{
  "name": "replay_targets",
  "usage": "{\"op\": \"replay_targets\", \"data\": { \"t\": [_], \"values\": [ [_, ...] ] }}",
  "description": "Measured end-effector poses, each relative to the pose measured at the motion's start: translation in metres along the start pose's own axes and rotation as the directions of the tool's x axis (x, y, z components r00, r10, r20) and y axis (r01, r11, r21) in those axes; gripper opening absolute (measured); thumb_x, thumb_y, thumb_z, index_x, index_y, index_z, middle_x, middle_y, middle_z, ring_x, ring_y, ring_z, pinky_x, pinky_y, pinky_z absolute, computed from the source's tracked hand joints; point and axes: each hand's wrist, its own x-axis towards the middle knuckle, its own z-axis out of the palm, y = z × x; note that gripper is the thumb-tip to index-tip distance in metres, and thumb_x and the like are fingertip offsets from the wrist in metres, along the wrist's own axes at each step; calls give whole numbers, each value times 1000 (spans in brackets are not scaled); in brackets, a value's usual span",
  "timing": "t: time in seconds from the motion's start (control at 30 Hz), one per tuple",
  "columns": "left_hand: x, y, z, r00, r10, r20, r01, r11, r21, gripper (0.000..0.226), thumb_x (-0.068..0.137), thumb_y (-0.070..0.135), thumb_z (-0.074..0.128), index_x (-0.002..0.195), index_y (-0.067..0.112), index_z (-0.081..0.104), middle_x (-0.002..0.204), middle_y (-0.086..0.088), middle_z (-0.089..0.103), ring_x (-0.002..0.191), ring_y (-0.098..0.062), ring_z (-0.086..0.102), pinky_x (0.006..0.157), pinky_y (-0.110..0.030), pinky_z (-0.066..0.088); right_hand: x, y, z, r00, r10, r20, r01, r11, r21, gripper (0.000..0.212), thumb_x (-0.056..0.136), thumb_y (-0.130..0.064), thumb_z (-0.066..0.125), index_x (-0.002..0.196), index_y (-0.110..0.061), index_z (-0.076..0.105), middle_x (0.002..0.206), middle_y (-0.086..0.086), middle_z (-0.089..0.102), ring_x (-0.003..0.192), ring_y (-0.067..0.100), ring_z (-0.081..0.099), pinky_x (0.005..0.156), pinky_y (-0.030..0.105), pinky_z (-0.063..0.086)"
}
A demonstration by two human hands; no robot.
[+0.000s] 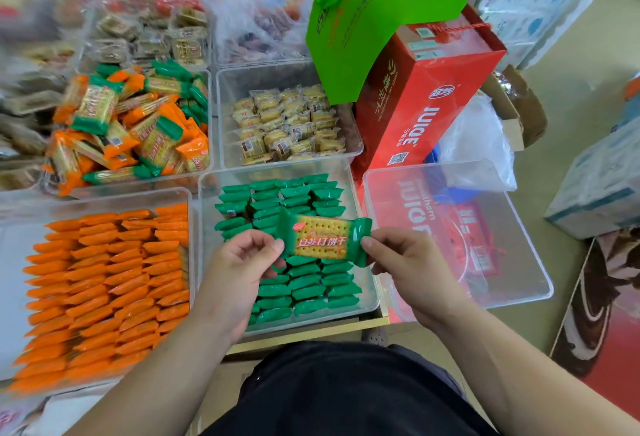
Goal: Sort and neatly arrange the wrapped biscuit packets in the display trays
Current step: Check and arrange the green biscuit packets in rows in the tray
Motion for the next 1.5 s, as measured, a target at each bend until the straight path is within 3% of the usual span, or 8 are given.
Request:
{"op": "replay_targets", "data": {
  "t": [0.33, 0.47, 0.6, 0.87, 1.0, 1.17, 1.33, 1.5],
  "values": [
    [-17, 1, 6, 991, -110, 78, 129, 942, -308, 17, 76, -2, 67, 80, 15, 66, 75, -2, 63, 70, -17, 60, 73, -34, 47, -7, -1, -7, 999, 46, 22, -50, 967, 249, 23, 97, -11, 61, 81, -13, 78, 81, 15, 67, 70, 18, 50, 67, 28, 47],
    [-25, 15, 5, 992, 32, 120, -5, 976, -218, 36, 79, -11, 70, 101, 17, 65, 79, -5, 62, 75, -17, 58, 72, -30, 51, -7, 8, -5, 980, 199, 19, -197, 945, 263, 12, 95, -6, 63, 90, -4, 72, 81, 13, 68, 71, 20, 54, 67, 29, 47],
    [-34, 27, 11, 977, 139, 164, -123, 987, -104, 28, 74, -1, 75, 87, 25, 78, 85, 3, 69, 81, -12, 62, 76, -27, 56, -10, 14, 3, 954, 275, 116, -298, 858, 418, 19, 94, 3, 59, 100, -15, 54, 91, 18, 67, 72, 19, 59, 65, 30, 44],
    [-24, 26, 5, 993, 69, 92, -79, 991, 109, 27, 87, -8, 66, 97, 15, 77, 83, -5, 75, 78, -17, 70, 74, -26, 57, -9, 8, -9, 943, 214, 255, -329, 704, 629, 34, 79, 1, 65, 113, 6, 68, 88, 15, 68, 74, 18, 60, 72, 27, 52],
    [-18, 24, 3, 1000, 1, -2, -1, 987, 158, 7, 91, 9, 69, 86, 9, 75, 63, -3, 66, 57, -15, 58, 56, -28, 47, -11, 4, -7, 946, 243, 215, -313, 859, 406, 16, 76, -20, 84, 79, -9, 73, 65, 5, 55, 61, 14, 47, 58, 21, 45],
    [-9, 24, 1, 979, -201, 18, 201, 980, -9, 17, 90, 11, 70, 73, 13, 71, 57, -4, 50, 52, -18, 45, 51, -30, 35, -10, -5, 0, 943, 292, 162, -332, 866, 373, 49, 96, -19, 60, 48, -21, 60, 52, 1, 33, 50, 13, 24, 50, 24, 22],
    [-8, 25, 2, 988, -147, 40, 144, 988, 63, 7, 94, 9, 66, 92, 10, 72, 61, -9, 63, 50, -18, 54, 50, -30, 40, -9, -6, 2, 953, 296, 67, -303, 913, 273, 23, 99, -19, 60, 83, -16, 76, 54, 6, 53, 48, 15, 43, 48, 24, 36],
    [-2, 20, 6, 992, -71, 102, 53, 984, 168, 18, 97, 2, 58, 104, 14, 71, 87, -7, 78, 76, -23, 74, 67, -31, 56, -3, -6, 2, 956, 294, 24, -281, 881, 381, 29, 102, -25, 48, 117, -9, 68, 98, 24, 74, 91, 35, 73, 80, 42, 55]
  ]
}}
